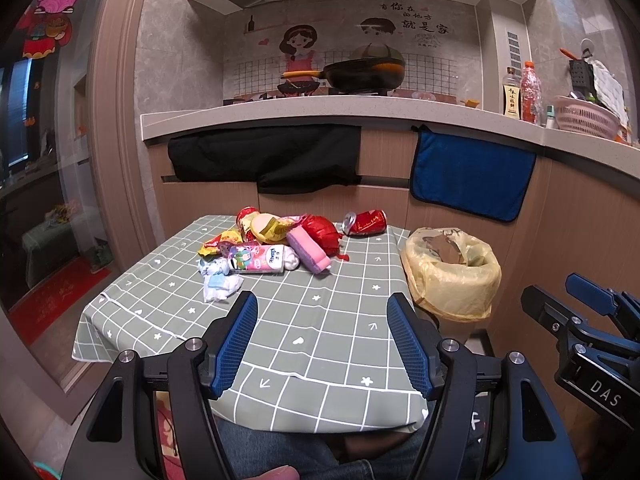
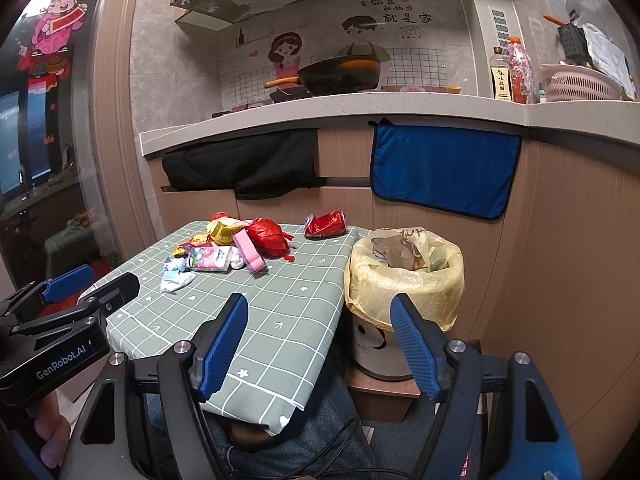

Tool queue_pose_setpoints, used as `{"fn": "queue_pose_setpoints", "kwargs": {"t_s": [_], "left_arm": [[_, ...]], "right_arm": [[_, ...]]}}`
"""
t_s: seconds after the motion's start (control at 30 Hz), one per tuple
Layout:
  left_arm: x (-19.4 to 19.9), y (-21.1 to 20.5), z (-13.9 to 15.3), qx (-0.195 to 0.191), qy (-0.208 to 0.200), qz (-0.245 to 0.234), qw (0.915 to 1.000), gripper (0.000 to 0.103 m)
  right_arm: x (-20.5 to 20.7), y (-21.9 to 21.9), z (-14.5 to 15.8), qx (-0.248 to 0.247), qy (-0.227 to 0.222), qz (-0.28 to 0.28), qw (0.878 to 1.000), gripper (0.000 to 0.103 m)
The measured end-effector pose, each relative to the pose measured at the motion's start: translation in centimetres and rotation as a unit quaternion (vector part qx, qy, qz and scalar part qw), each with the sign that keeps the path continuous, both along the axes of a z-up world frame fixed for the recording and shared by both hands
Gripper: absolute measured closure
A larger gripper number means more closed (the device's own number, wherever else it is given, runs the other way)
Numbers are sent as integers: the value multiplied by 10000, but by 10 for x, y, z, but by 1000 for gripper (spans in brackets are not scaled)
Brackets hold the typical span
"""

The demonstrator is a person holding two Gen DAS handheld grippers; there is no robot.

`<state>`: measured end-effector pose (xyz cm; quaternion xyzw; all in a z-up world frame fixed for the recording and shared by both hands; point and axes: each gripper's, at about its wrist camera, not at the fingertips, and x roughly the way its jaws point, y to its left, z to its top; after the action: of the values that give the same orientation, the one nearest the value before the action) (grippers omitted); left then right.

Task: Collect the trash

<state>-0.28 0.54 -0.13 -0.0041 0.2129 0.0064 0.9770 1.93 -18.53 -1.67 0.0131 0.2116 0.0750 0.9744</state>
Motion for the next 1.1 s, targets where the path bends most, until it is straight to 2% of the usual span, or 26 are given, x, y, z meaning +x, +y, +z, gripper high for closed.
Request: {"fn": "queue_pose_setpoints", "kwargs": {"t_s": [1.1], "left_arm": [[0, -2, 2, -6, 22, 9, 10000, 35]], "right_arm": [[1, -2, 1, 44, 17, -3, 10000, 32]]}}
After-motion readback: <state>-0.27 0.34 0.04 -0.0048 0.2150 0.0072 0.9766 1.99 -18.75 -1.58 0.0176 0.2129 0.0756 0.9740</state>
